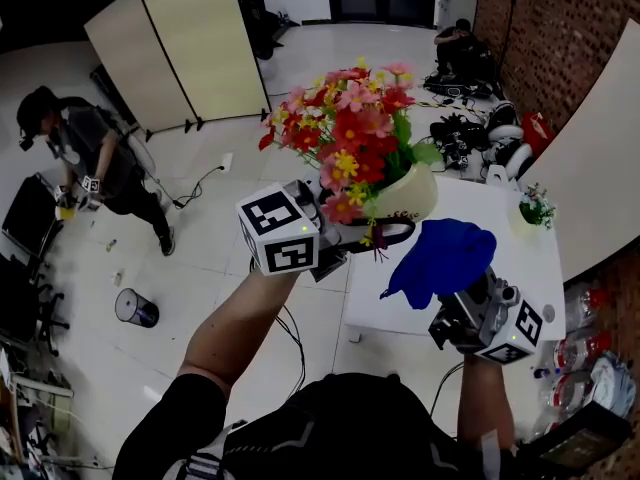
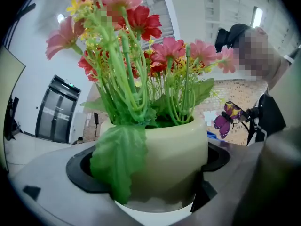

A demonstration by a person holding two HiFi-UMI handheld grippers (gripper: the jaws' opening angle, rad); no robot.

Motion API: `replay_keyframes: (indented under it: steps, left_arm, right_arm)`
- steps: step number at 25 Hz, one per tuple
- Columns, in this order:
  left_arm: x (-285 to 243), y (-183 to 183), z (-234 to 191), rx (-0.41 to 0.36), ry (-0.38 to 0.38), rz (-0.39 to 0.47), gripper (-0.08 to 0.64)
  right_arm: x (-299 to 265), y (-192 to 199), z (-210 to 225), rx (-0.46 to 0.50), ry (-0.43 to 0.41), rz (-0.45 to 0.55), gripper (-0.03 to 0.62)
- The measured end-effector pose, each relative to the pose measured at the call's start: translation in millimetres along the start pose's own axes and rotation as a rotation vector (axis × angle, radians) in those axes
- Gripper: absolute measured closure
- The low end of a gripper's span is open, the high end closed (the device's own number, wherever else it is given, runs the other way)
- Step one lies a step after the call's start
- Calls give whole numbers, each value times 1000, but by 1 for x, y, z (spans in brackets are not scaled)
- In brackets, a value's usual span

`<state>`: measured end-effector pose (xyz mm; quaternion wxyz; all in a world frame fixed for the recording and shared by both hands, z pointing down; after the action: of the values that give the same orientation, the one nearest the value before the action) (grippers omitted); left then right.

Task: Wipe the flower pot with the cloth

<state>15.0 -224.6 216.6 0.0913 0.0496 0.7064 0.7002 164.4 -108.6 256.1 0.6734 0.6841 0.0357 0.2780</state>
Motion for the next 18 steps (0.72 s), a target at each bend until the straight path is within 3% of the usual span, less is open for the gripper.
replay_keyframes:
  steps: [9, 13, 18]
  left_arm:
    - [7, 22, -7, -15, -16, -51, -9]
    - [-1, 62, -13, 60, 4, -72, -9]
    - [-5, 127, -22, 64, 39, -101, -9]
  right_arm:
    - [12, -14, 6, 20, 88, -46, 528]
    - [30, -3, 12, -36, 161, -71, 528]
    - [59, 27, 18, -54, 247, -120, 528]
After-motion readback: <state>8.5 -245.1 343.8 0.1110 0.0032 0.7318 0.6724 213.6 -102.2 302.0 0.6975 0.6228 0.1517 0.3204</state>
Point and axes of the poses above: the fingertips, and each gripper's own axes: x backward along the fingers, z to its right, y out of its underside, the point moved 6 cm from there along x, backward along the fingers, and after that the axes turned 11 degrees about -z, right-handed, at the moved point
